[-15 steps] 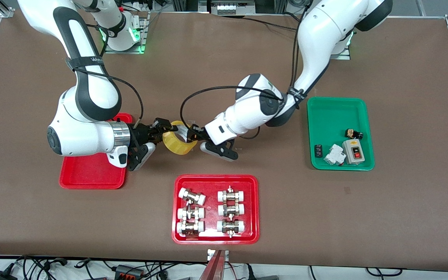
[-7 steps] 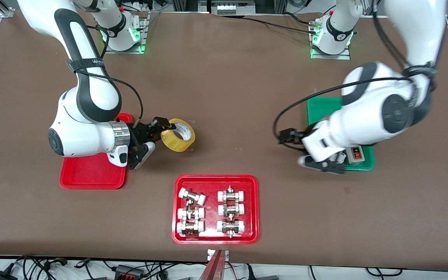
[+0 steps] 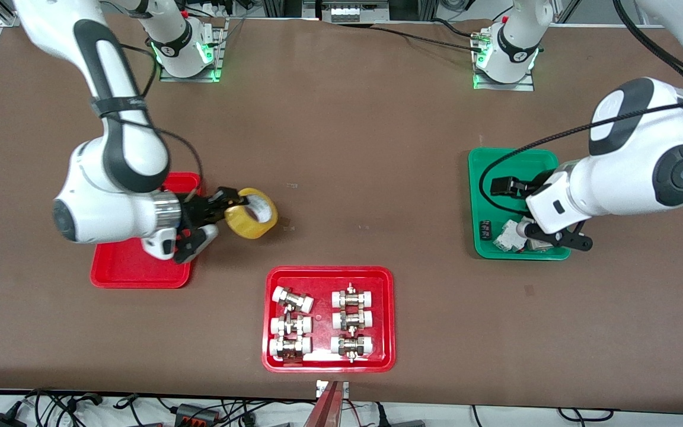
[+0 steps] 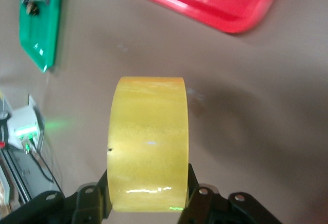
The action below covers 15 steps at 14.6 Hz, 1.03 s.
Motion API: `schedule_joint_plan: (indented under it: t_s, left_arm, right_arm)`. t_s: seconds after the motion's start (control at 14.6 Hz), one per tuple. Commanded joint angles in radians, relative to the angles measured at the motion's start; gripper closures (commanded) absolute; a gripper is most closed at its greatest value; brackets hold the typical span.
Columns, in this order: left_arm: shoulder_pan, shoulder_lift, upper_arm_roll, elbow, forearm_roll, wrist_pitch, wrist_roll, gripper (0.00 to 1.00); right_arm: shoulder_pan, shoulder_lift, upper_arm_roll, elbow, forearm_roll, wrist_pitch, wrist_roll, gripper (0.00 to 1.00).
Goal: Left arm passes tape to right arm into tray
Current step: 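Open the left gripper and withdraw while the right gripper holds the tape, then lower the tape into the empty red tray with the right gripper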
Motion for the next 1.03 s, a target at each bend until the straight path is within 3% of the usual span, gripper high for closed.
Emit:
schedule_joint_plan:
  t_s: [0.0,0.14,0.27,0.41,0.55,0.68,0.96]
  left_arm:
    - [-0.005,-0.241,0.084,-0.213,0.017,0.019,0.04,0.0]
    - [-0.032,-0.32,0.164,-0.242,0.017,0.008,0.031,0.0]
    - [-0.057,-0.329,0.253,-0.241,0.015,-0.044,0.029,0.0]
    - [-0.073,-0.393,0.267,-0.25,0.017,-0.045,0.035,0.0]
    - [-0.091,-0.485,0.258,-0.364,0.012,-0.006,0.023,0.0]
    - [-0.093,-0.55,0.282,-0.486,0.005,0.141,0.02,0.0]
    - [-0.116,-0.555,0.285,-0.486,0.011,0.16,-0.046,0.0]
  right_arm:
    - [-0.168,0.0,0.012,-0.02,0.001,-0.091,0.02,0.74]
    - [-0.271,0.029,0.013,-0.028,0.001,-0.124,0.012,0.74]
    - [-0.36,0.068,0.013,-0.029,0.012,-0.171,0.006,0.74]
    - [-0.412,0.098,0.013,-0.028,0.013,-0.182,0.003,0.74]
    - [-0.449,0.133,0.013,-0.026,0.015,-0.19,-0.032,0.74]
    - [-0.478,0.166,0.015,-0.023,0.016,-0.201,-0.094,0.74]
    - [-0.479,0.177,0.018,-0.003,0.028,-0.187,-0.106,0.74]
